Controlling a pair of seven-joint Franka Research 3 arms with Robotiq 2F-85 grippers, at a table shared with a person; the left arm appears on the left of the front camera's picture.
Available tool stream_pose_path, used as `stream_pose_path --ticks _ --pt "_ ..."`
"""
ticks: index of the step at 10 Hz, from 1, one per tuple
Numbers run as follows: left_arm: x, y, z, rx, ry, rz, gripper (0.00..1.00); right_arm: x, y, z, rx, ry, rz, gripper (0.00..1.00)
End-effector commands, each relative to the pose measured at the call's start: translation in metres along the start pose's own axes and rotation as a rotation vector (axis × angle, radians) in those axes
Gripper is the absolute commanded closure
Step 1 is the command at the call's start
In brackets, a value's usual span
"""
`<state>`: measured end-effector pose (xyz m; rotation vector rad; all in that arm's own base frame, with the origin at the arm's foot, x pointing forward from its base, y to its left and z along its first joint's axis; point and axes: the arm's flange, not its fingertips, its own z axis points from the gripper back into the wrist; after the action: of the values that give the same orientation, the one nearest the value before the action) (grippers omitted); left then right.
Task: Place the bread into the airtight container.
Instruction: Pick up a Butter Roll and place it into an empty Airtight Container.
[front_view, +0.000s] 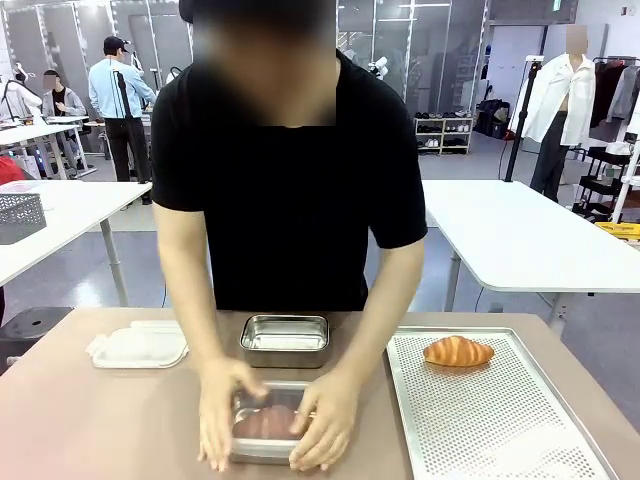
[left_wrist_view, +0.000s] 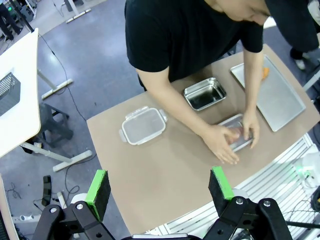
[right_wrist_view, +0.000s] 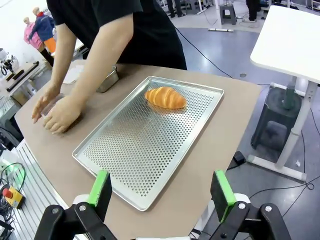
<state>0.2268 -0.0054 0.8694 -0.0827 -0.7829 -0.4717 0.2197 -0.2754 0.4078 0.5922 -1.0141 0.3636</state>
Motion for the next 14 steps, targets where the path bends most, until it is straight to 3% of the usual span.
stream_pose_path --ticks 1,14 --pt "-0.0002 -0.0003 0.0010 0.000 -0.001 -0.001 0.00 -0.0005 -0.0020 0.0002 -0.003 -0.015 0.019 0.00" --pt "-0.0002 -0.0003 0.0010 0.000 -0.001 -0.001 0.00 -0.0005 -0.0020 0.0002 -0.003 -0.015 0.019 0.00"
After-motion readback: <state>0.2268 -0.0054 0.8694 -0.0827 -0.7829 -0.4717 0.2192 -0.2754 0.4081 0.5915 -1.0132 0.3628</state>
